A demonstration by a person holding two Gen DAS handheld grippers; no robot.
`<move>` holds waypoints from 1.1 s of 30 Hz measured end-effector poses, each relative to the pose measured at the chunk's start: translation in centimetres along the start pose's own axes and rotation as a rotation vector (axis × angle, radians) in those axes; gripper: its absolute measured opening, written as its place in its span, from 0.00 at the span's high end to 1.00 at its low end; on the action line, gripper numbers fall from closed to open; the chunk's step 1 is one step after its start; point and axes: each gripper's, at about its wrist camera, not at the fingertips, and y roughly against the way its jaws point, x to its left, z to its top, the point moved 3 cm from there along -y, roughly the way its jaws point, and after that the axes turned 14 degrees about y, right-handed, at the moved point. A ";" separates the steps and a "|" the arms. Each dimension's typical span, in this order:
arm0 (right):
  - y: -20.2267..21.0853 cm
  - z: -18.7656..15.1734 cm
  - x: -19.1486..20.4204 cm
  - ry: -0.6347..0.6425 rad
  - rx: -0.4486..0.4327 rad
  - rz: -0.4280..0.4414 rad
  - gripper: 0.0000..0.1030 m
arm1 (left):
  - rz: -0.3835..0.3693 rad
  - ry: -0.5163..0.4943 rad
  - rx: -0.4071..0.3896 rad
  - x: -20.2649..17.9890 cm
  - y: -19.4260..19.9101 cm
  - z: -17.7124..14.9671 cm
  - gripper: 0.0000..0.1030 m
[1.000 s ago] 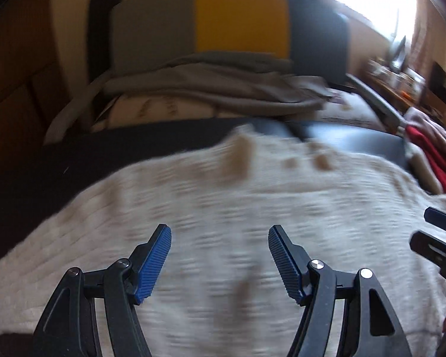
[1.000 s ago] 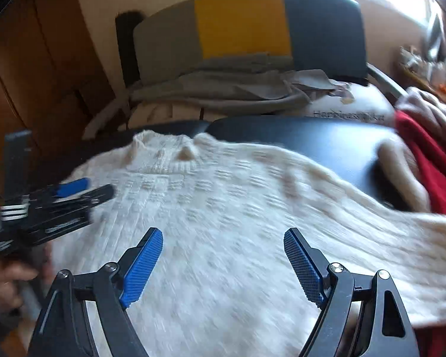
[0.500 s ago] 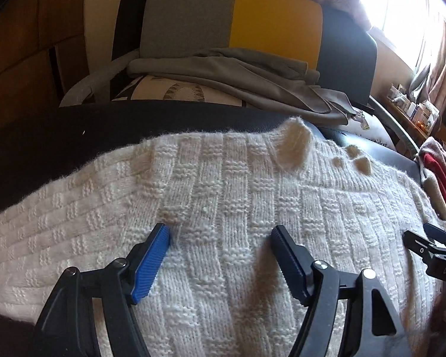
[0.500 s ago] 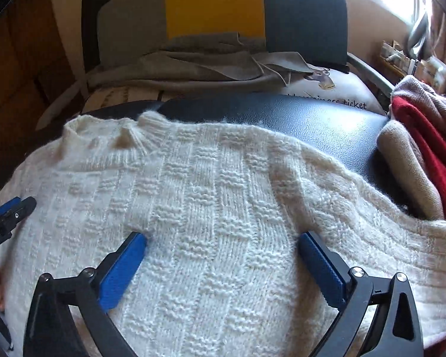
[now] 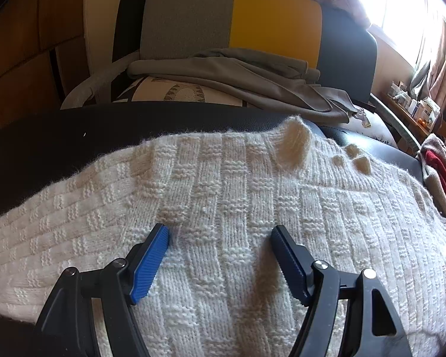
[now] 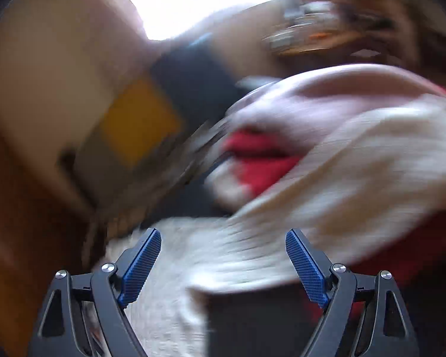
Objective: Fold clothes
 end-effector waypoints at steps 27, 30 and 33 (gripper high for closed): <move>2.1 0.7 -15.2 -0.254 -0.184 -0.043 0.93 | 0.030 -0.019 -0.004 -0.3 0.0 0.1 0.26; 2.6 1.1 -14.4 -0.241 -0.179 -0.079 0.91 | 0.033 -0.020 -0.001 -0.3 0.0 0.1 0.26; 2.1 2.0 -11.7 -0.178 -0.170 -0.049 0.91 | 0.038 -0.011 0.016 -0.3 -0.1 0.4 0.26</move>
